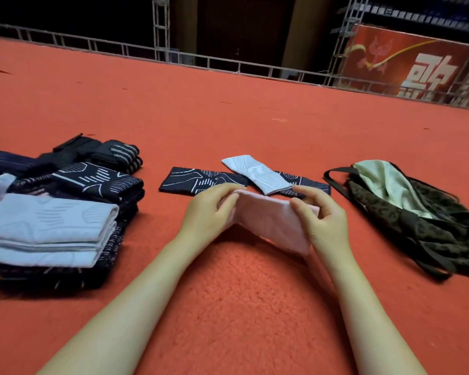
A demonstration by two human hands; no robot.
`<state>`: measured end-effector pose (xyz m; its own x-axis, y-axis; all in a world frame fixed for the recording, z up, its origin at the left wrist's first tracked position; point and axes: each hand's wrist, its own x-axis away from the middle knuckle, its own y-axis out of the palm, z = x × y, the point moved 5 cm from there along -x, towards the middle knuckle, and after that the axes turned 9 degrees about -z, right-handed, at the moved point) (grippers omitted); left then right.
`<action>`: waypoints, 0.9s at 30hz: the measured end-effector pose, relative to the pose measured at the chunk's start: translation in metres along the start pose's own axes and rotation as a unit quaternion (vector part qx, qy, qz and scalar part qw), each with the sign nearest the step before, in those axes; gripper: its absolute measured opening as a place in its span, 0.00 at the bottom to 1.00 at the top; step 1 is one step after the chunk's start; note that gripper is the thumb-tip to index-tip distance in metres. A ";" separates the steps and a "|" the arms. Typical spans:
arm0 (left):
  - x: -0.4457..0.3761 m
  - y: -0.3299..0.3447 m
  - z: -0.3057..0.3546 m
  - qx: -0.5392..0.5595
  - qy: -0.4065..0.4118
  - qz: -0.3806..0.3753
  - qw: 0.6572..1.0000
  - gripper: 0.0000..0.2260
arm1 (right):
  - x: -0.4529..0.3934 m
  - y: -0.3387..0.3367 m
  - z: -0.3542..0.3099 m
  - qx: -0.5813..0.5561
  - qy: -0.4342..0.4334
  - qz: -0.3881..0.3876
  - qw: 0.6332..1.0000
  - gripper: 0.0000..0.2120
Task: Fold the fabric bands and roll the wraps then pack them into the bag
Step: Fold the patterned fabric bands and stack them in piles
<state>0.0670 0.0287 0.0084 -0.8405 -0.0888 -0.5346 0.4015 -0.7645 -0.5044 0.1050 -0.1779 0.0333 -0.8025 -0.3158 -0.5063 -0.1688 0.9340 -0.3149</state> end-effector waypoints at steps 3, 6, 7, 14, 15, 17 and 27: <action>0.000 -0.011 -0.001 0.034 -0.021 0.009 0.999 0.10 | 0.004 0.012 -0.006 0.018 -0.021 -0.058 0.998 0.13; -0.003 -0.019 -0.003 0.087 -0.035 0.016 0.995 0.08 | 0.005 0.018 -0.003 0.014 -0.004 -0.096 0.995 0.15; -0.003 -0.021 -0.003 0.102 -0.045 0.012 0.994 0.07 | 0.004 0.018 -0.001 0.002 -0.002 -0.095 0.995 0.14; 0.001 -0.013 -0.002 0.111 -0.065 -0.035 0.991 0.11 | -0.005 -0.001 0.033 -0.052 0.074 0.043 0.995 0.09; 0.002 -0.013 -0.003 0.112 -0.069 -0.035 0.991 0.14 | -0.006 -0.004 0.039 -0.048 0.086 0.057 0.994 0.08; 0.001 -0.013 -0.007 0.112 -0.092 -0.033 0.989 0.17 | -0.007 -0.009 0.048 -0.028 0.108 0.080 0.991 0.09; 0.001 -0.011 -0.027 0.160 -0.145 0.051 0.975 0.21 | -0.006 0.001 0.066 0.030 0.220 -0.002 0.975 0.34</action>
<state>0.0723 0.0544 -0.0051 -0.8886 -0.3151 -0.3333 0.3924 -0.8986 -0.1966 0.1472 -0.1858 -0.0174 -0.9718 -0.2049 -0.1165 -0.1490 0.9170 -0.3701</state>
